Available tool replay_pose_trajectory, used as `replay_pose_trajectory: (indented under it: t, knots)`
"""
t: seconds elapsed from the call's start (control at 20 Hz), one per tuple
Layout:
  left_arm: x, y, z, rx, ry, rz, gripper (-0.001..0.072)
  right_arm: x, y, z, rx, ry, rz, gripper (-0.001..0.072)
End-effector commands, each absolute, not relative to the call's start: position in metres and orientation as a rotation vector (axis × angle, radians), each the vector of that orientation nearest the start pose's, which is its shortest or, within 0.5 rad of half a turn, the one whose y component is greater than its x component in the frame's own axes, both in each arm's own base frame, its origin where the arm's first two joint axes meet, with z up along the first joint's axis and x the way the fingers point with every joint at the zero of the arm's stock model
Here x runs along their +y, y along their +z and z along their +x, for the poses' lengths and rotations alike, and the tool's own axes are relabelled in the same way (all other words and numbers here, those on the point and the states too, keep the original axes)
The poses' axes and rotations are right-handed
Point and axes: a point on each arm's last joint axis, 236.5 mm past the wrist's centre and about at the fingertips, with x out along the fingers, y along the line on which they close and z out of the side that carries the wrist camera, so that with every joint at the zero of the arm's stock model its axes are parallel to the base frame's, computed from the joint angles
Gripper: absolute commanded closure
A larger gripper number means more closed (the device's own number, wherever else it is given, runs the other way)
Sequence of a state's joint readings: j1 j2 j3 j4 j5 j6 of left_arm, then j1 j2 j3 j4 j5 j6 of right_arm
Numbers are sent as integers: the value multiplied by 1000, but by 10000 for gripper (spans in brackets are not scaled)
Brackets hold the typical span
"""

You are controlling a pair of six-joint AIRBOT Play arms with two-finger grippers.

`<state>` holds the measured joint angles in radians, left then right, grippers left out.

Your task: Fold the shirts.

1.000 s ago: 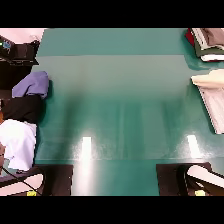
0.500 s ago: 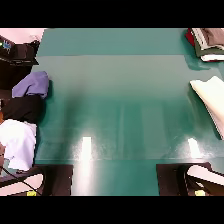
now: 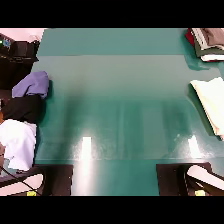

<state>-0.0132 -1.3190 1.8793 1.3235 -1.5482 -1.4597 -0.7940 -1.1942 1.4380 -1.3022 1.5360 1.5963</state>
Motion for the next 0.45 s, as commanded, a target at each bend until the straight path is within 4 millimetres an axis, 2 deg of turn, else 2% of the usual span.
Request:
replay_pose_trajectory:
  t: [0.0,0.15,0.4]
  knots:
    - [-63,241,422,893,-279,-26,680,-143,167,331,957,-218,750,696]
    - [-63,247,430,853,-274,-29,680,-105,179,344,951,-126,671,696]
    - [-62,253,437,813,-268,-33,680,-47,180,360,989,21,584,696]
